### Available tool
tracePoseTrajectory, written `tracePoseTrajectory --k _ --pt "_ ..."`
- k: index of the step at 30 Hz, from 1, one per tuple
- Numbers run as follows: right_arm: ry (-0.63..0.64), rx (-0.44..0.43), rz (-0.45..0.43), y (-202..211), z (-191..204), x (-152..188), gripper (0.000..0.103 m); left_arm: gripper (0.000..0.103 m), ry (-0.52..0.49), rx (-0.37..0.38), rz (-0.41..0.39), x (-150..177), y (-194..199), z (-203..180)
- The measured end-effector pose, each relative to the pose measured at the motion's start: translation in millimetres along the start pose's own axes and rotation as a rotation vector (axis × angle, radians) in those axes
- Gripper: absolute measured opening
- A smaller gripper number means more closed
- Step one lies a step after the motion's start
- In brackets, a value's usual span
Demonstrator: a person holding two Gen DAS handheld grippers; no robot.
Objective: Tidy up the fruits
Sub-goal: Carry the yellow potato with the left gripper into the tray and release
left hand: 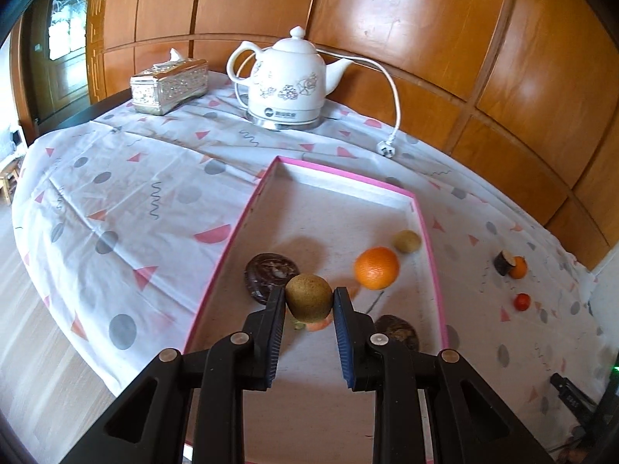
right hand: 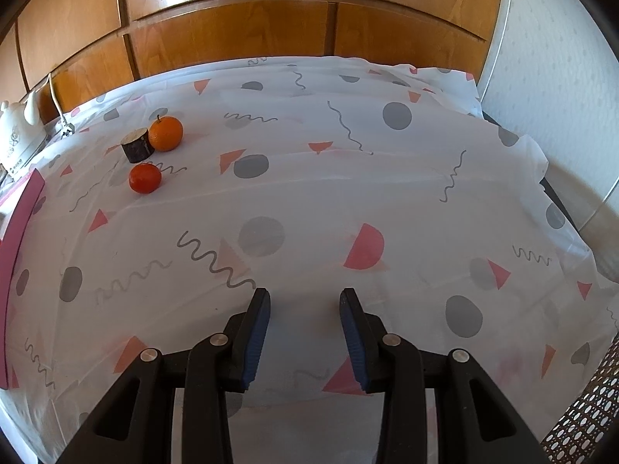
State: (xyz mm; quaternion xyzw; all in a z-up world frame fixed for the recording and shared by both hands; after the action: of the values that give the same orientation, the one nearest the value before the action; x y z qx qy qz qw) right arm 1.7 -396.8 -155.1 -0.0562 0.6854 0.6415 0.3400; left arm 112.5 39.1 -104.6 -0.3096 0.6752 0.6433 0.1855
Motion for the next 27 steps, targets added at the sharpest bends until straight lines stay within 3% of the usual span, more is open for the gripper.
tracePoseTrajectory --k 8,11,12,27 --pt "0.011 0.004 0.002 -1.6 3.6 -1.0 0.038 0.027 0.025 -0.013 0.009 4.7 -1.7 6.5" --pt "0.010 0.004 0.002 -1.7 3.5 -1.1 0.038 0.045 0.038 -0.019 0.000 5.1 1.2 8.3" --pt "0.010 0.004 0.002 -2.1 3.6 -1.4 0.038 0.047 0.043 -0.021 -0.006 4.9 2.6 9.1" --pt "0.024 -0.003 0.001 -2.3 8.6 -2.7 0.038 0.052 0.050 -0.028 0.003 11.3 3.9 14.5"
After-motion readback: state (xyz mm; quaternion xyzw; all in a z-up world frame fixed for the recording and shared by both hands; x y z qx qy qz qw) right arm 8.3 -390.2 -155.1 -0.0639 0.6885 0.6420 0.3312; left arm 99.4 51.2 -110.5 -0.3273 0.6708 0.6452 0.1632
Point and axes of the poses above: each gripper's, at about its wrist camera, not at the fingertips, and y roughly against the way its jaws point, z to its left, x to its underside, the point moved 10 cm from there along -y, roughly the way its jaws point, and after that the axes turned 7 degrees about -x, right-handed, at the moved point
